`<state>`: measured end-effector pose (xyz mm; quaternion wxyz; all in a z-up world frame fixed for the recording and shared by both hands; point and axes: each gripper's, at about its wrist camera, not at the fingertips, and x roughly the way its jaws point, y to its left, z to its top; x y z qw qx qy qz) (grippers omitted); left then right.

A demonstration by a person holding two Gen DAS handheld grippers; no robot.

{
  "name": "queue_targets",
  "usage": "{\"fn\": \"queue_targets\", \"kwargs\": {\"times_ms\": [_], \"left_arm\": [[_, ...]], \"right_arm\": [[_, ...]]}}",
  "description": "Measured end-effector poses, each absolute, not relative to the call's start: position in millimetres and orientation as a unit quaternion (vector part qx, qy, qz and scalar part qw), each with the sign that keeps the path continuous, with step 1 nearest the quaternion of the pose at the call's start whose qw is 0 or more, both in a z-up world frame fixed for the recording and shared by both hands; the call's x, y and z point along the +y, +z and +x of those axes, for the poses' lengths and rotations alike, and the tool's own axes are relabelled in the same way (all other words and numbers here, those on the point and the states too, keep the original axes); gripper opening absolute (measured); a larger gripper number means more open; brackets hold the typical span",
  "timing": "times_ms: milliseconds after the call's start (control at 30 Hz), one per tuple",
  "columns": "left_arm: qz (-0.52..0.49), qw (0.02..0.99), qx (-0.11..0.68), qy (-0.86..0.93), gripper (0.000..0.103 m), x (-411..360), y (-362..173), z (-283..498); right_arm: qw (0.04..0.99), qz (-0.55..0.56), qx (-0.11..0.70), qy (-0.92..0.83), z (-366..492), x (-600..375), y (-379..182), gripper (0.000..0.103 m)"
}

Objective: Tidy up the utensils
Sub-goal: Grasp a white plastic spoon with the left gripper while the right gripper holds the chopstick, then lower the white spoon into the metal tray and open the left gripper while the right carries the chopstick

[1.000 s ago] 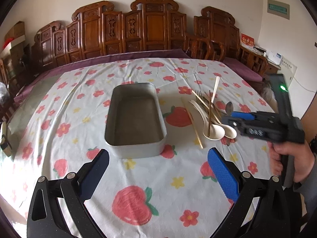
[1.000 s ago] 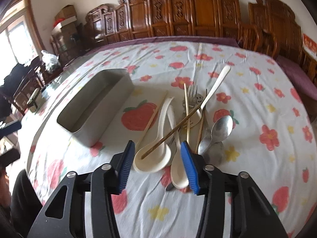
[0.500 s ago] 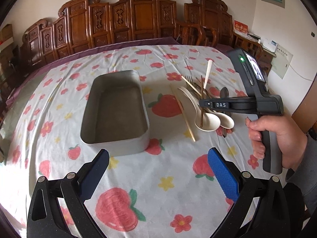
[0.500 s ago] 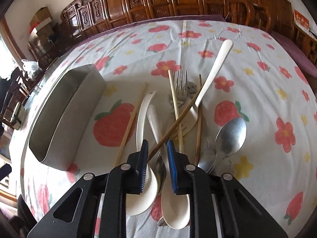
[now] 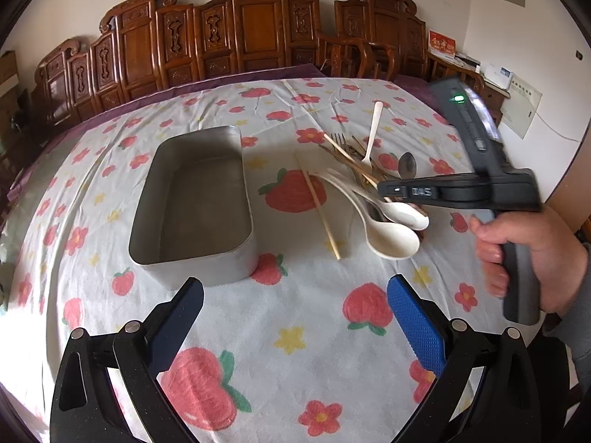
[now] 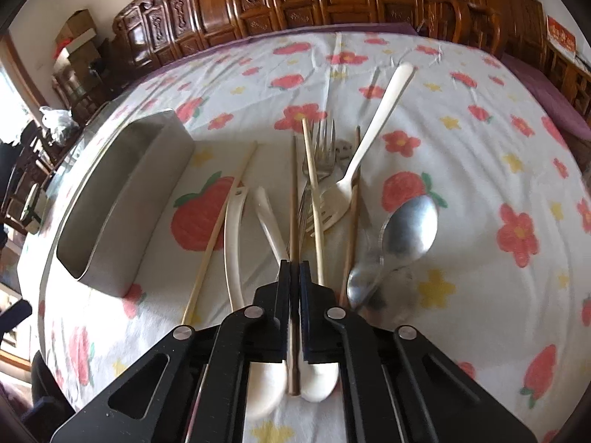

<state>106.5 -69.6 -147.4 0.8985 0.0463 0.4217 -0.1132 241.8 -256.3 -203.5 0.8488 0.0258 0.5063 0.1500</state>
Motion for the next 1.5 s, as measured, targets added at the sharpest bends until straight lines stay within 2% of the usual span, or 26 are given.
{"fn": "queue_targets", "kwargs": {"times_ms": [200,433,967,1033,1233,1367,1400,1500], "left_arm": [[0.050,0.895,0.425,-0.125,0.096,-87,-152,114],[0.032,0.878,0.458,-0.133,0.080,-116,-171,129],[-0.027,0.839,0.536,-0.093,0.055,-151,-212,175],[-0.025,0.836,0.541,-0.085,0.048,-152,-215,176],[-0.016,0.840,0.538,-0.072,0.042,-156,-216,177],[-0.017,0.841,0.536,-0.070,0.022,-156,-216,174],[-0.022,0.840,0.538,-0.073,0.014,-155,-216,174],[-0.030,0.842,0.533,-0.079,0.005,-153,-213,172]], "right_arm": [[0.859,0.013,0.483,0.168,212,-276,-181,0.006],[0.868,-0.011,0.465,0.175,183,-293,-170,0.006],[0.873,0.020,0.452,0.184,176,-316,-160,0.006],[0.872,0.030,0.454,0.181,178,-320,-161,0.006],[0.873,0.037,0.456,0.172,181,-329,-161,0.006],[0.873,0.035,0.455,0.172,181,-329,-161,0.006],[0.873,0.035,0.455,0.172,181,-330,-161,0.006],[0.874,0.032,0.454,0.173,181,-329,-161,0.006]]}}
